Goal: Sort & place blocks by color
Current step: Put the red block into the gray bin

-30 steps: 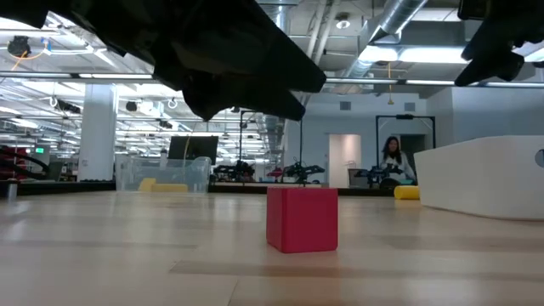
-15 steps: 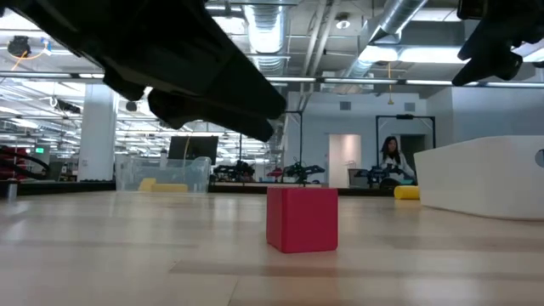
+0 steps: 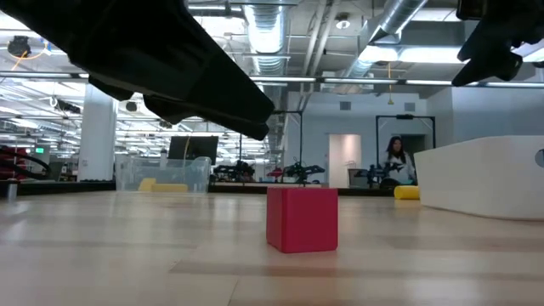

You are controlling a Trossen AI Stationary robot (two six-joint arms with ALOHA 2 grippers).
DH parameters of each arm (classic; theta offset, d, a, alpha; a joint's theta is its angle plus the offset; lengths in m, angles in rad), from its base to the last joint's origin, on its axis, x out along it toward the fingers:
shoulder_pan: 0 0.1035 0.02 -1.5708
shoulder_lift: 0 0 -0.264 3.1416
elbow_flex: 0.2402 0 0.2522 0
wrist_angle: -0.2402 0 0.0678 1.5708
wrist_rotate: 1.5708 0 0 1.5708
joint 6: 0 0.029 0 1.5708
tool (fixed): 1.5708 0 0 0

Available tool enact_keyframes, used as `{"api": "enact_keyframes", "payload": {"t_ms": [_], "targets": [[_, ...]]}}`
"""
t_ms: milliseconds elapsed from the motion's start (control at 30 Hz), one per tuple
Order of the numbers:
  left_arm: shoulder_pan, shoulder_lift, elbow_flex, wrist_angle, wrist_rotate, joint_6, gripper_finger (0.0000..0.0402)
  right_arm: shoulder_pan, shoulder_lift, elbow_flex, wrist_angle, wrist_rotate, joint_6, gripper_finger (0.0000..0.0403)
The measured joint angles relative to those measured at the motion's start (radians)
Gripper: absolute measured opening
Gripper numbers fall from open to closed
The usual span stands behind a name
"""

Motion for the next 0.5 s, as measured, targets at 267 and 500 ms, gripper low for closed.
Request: {"api": "enact_keyframes", "payload": {"t_ms": [267, 500], "targets": [[0.0, 0.0, 0.0, 0.007, 0.018, -0.003, 0.0274, 0.0, 0.046, 0.0, 0.01, 0.0, -0.007, 0.027], [0.006, 0.045, 0.0, 0.106, 0.037, 0.024, 0.0274, 0.014, 0.051, 0.0, 0.015, 0.0, -0.008, 0.027]]}}
